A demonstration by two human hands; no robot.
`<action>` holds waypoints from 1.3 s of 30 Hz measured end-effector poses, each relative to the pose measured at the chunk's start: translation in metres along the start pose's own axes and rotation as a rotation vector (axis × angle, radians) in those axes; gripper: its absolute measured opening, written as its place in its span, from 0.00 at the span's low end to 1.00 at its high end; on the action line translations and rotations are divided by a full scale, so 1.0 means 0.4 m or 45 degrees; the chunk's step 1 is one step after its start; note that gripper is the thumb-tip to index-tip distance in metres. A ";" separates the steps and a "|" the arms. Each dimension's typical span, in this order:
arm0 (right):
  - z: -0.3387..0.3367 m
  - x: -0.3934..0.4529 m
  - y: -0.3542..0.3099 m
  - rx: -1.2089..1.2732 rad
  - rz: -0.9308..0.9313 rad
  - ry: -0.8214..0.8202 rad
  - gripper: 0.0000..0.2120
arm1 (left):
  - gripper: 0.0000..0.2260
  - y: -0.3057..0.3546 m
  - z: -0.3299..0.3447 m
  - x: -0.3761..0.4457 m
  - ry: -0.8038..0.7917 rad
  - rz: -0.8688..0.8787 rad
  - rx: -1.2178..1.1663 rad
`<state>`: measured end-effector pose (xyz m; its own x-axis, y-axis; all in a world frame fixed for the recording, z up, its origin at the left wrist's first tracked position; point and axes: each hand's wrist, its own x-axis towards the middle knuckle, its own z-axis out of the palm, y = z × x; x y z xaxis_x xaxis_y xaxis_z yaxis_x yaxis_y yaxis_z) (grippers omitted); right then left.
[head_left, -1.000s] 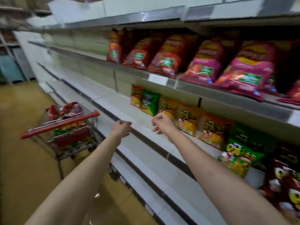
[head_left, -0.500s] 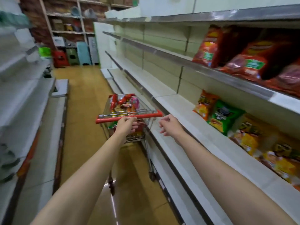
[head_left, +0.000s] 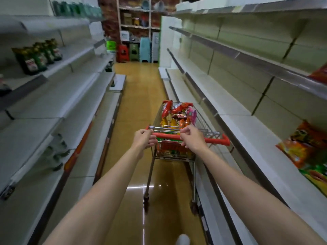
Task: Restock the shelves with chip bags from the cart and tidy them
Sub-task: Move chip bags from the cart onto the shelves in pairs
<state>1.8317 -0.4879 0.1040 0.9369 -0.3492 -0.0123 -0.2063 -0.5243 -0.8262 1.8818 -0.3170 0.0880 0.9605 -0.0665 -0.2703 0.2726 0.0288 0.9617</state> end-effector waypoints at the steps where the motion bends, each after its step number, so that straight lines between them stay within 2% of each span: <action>1: 0.004 0.042 0.001 -0.007 -0.008 -0.011 0.04 | 0.05 0.009 0.008 0.029 -0.009 0.008 0.028; 7: 0.002 0.315 0.021 -0.054 -0.023 -0.146 0.03 | 0.04 0.067 0.098 0.248 -0.073 -0.016 0.217; 12: -0.067 0.532 0.086 -0.040 0.018 -0.148 0.02 | 0.05 0.097 0.242 0.443 -0.096 -0.022 0.310; 17: -0.093 0.688 0.161 -0.056 0.053 -0.198 0.03 | 0.08 0.058 0.348 0.564 -0.180 -0.066 0.412; 25: -0.057 0.846 0.273 -0.023 0.129 -0.298 0.05 | 0.07 -0.013 0.396 0.759 -0.199 -0.165 0.621; 28: -0.034 0.900 0.316 -0.002 0.194 -0.332 0.05 | 0.06 -0.059 0.411 0.850 -0.231 -0.184 0.796; 31: 0.011 0.951 0.359 0.063 0.276 -0.327 0.05 | 0.03 -0.115 0.443 0.939 -0.343 -0.128 1.180; 35: 0.097 1.020 0.399 0.044 0.360 -0.389 0.06 | 0.15 -0.179 0.470 1.031 -0.582 -0.061 1.620; 39: 0.180 1.082 0.445 0.062 0.468 -0.424 0.06 | 0.27 -0.248 0.443 1.110 -0.710 -0.148 1.799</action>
<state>2.2209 -0.6765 -0.0891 0.8455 -0.2331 -0.4803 -0.5339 -0.3730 -0.7588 2.2715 -0.5261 -0.1191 0.7070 -0.3664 -0.6049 -0.2430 -0.9291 0.2787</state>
